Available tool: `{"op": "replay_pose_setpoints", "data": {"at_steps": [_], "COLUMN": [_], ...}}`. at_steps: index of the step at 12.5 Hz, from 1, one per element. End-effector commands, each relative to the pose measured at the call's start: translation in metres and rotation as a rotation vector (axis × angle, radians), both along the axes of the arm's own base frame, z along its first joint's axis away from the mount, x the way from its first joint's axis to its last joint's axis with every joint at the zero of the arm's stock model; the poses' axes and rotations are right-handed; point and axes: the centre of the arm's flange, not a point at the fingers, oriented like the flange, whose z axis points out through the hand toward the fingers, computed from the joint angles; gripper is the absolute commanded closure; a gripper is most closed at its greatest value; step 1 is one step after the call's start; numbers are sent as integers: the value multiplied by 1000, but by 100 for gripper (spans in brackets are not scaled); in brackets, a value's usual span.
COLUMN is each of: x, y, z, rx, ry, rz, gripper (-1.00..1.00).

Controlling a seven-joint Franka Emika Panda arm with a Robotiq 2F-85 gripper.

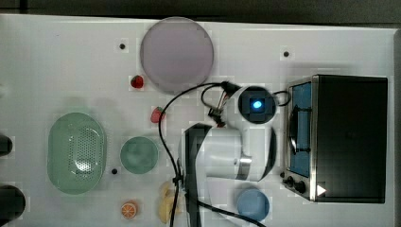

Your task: Pick ketchup from strainer and place it on the table

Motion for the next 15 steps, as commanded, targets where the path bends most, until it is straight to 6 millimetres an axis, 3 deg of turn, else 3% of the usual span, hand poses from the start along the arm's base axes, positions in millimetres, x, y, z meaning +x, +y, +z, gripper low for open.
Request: {"op": "replay_pose_setpoints", "data": {"at_steps": [1, 6, 7, 9, 11, 12, 15], "x": [7, 0, -3, -4, -1, 5, 36], "y": [31, 32, 30, 28, 27, 26, 26], "z": [-16, -78, -85, -90, -81, -68, 7], "rx": [23, 88, 93, 96, 88, 77, 23], "ry": [-62, 6, 20, 27, 16, -6, -126], "rz": [74, 59, 51, 46, 46, 49, 64], "gripper": [-13, -13, -19, -59, -98, -100, -100]}}
